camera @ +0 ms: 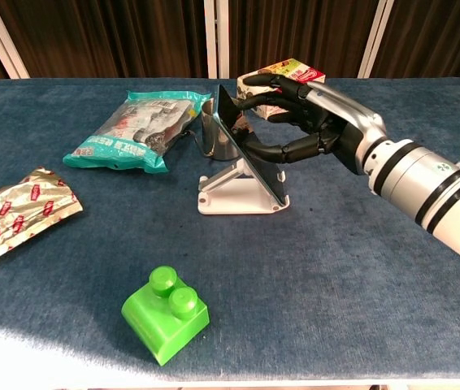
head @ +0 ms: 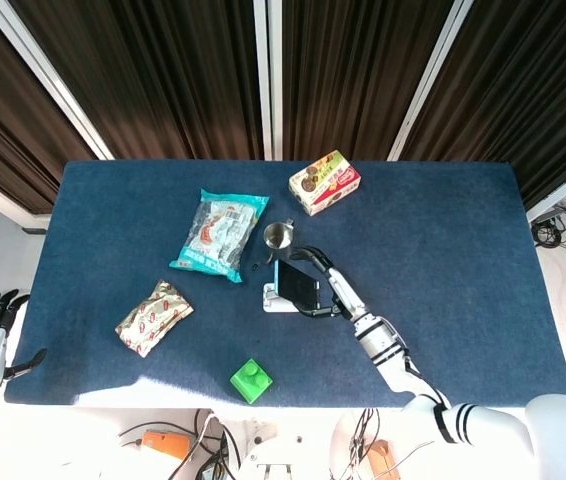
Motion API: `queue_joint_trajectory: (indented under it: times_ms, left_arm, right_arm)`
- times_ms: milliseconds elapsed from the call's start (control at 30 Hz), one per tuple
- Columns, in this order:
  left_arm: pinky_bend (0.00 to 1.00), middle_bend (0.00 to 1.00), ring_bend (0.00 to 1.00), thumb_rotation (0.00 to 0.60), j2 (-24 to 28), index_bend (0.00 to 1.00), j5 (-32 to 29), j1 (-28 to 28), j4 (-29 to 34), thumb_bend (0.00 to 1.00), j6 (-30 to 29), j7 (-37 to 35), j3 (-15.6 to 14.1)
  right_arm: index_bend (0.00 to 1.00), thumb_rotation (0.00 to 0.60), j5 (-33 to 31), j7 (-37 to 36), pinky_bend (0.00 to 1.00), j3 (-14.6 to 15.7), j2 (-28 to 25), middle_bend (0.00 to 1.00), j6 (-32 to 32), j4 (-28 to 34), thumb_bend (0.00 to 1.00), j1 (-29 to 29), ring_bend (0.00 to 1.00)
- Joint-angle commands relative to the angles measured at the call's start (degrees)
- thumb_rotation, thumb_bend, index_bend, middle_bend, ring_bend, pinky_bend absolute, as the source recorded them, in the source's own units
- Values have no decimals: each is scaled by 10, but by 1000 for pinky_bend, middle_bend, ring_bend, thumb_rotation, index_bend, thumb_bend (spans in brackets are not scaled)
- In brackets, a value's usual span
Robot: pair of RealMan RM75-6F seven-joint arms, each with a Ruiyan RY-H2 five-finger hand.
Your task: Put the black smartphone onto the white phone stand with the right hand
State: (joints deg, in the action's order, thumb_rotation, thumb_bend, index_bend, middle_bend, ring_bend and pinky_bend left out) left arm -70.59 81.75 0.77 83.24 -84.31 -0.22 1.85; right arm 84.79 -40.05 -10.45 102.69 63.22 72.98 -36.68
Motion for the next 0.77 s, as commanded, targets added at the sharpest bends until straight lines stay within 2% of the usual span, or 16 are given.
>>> queue_joint_trajectory:
  times_ms: [33, 167, 267, 400, 533, 767]
  left_arm:
    - [0, 75, 7, 600, 2, 137, -1, 0, 0, 118, 0, -1, 1]
    - [0, 75, 7, 600, 4, 137, -3, 0, -2, 119, 0, -4, 3]
    - [0, 75, 7, 600, 5, 137, -5, 1, -3, 118, -2, -9, 7]
    - [0, 75, 7, 600, 5, 136, -4, 3, -4, 118, -1, -11, 8]
    - [0, 75, 6, 600, 4, 137, -4, 3, -3, 119, -3, -14, 10]
    - [0, 75, 6, 600, 6, 136, -2, 3, -2, 118, -4, -11, 9]
  right_arm:
    - [106, 600, 28, 49, 56, 10, -55, 203, 41, 32, 430, 18, 13]
    - [111, 600, 7, 195, 65, 17, -173, 203, 59, 121, 429, 56, 42]
    - [115, 600, -24, 327, 69, 22, -268, 203, 97, 204, 428, 102, 47]
    - [114, 600, -47, 418, 69, 41, -349, 184, 151, 265, 430, 162, 23]
    - [102, 600, -51, 415, 57, 69, -401, 136, 183, 290, 429, 213, 0]
    - [75, 600, -40, 384, 50, 91, -422, 107, 219, 282, 428, 264, 0]
